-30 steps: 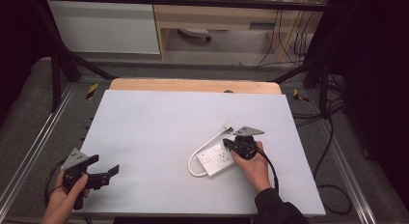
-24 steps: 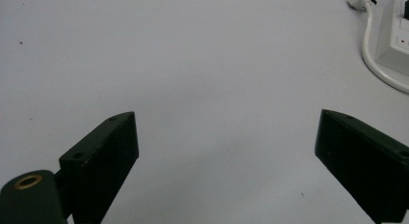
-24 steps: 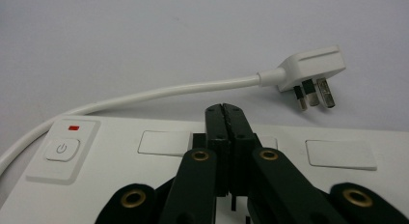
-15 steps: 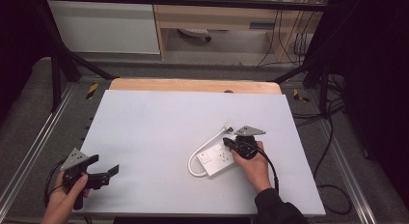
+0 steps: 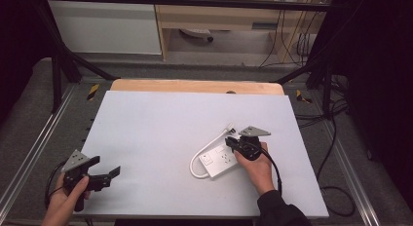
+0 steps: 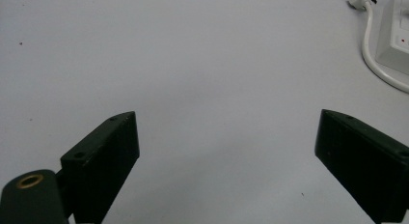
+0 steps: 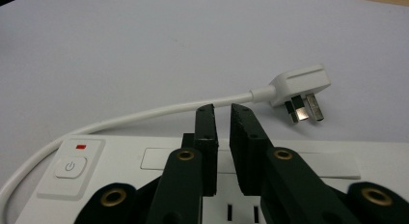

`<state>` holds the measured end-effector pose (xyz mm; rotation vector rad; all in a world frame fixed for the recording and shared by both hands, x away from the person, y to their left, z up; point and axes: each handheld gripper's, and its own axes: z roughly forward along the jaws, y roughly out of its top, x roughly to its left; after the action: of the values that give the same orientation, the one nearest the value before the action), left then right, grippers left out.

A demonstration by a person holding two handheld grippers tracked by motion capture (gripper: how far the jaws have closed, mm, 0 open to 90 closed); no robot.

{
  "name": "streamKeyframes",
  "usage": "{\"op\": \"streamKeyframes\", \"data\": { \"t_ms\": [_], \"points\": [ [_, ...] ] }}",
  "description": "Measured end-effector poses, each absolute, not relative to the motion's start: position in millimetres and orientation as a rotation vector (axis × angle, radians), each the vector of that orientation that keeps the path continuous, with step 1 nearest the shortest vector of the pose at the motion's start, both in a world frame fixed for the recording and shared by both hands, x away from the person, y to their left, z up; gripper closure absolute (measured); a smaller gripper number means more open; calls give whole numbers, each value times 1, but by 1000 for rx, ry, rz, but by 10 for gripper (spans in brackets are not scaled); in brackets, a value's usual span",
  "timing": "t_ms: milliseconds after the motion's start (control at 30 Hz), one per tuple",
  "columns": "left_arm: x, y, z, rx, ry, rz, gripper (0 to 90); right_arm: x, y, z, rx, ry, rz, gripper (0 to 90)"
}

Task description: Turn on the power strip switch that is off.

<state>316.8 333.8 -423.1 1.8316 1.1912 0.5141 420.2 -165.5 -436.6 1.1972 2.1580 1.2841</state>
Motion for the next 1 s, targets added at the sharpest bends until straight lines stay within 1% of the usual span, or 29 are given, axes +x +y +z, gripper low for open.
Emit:
{"op": "streamKeyframes", "data": {
  "t_ms": [333,1000],
  "points": [
    [317,334,-423,1834,1190,514,86,419,-168,-433,1215,2123,1307,681],
    [317,333,-424,1838,1186,512,87,414,-172,-421,1224,2065,1358,516]
  ]
}}
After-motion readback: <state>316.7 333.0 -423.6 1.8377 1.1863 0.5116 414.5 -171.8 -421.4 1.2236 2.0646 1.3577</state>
